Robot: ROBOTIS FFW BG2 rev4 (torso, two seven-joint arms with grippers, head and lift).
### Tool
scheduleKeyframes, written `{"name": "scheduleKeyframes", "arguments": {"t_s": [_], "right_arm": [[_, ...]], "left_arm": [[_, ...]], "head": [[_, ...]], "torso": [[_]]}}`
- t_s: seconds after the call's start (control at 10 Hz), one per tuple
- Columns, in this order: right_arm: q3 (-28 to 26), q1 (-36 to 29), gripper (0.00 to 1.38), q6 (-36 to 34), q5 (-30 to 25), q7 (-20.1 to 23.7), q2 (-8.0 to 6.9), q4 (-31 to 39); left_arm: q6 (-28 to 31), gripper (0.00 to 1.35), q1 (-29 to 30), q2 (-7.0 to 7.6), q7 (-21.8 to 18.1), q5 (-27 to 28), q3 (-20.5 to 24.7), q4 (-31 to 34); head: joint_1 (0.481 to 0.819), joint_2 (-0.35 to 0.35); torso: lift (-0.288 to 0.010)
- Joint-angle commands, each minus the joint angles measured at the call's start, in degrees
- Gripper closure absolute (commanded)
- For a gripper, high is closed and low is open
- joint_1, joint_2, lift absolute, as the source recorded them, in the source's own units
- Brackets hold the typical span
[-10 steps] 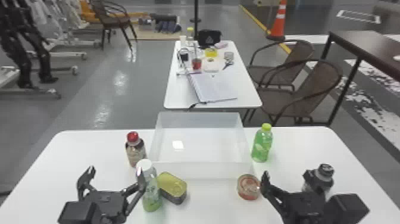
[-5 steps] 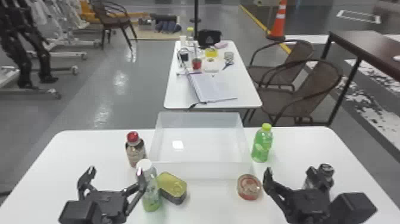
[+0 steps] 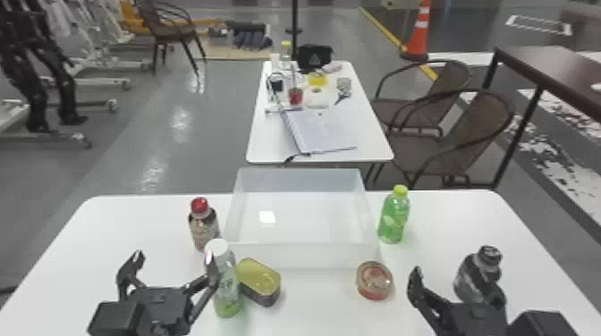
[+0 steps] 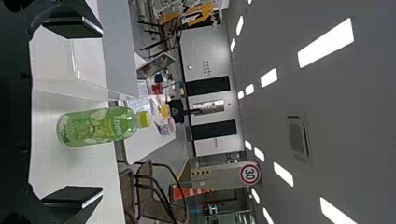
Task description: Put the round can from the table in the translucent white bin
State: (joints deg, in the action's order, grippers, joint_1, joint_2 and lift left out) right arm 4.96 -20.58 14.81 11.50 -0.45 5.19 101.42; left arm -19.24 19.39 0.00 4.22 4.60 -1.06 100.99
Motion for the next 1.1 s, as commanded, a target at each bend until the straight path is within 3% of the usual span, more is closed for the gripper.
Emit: {"name": "scheduleKeyframes", "arguments": {"t_s": [0.0, 0.1, 0.3, 0.8, 1.0], "right_arm": [[-0.4, 0.4, 0.11, 0.0, 1.3, 0.0, 0.0, -2.4], [-0.4, 1.2, 0.11, 0.0, 2.7, 0.1, 0.26, -4.5], [-0.4, 4.3, 0.11, -2.1, 5.0, 4.7, 1.14, -7.9], [-0.4, 10.8, 0.11, -19.3, 7.9, 17.3, 2.72, -11.5], [-0.5, 12.3, 0.11, -23.3, 7.1, 19.1, 3.25, -12.3]], "left_arm": [[0.0, 0.1, -0.1, -0.15, 0.0, -0.1, -0.1, -0.2], [0.0, 0.1, -0.1, -0.15, 0.0, -0.2, -0.1, -0.2], [0.0, 0.1, -0.2, -0.15, 0.0, -0.6, -0.1, -0.6], [-0.4, 0.1, -0.5, -0.15, 0.0, -1.3, -0.3, -1.1], [-0.4, 0.1, -0.6, -0.15, 0.0, -1.5, -0.3, -1.3]], "head": [[0.549, 0.0], [0.549, 0.0], [0.549, 0.0], [0.549, 0.0], [0.549, 0.0]], "torso": [[-0.1], [-0.1], [-0.1], [-0.1], [-0.1]]}}
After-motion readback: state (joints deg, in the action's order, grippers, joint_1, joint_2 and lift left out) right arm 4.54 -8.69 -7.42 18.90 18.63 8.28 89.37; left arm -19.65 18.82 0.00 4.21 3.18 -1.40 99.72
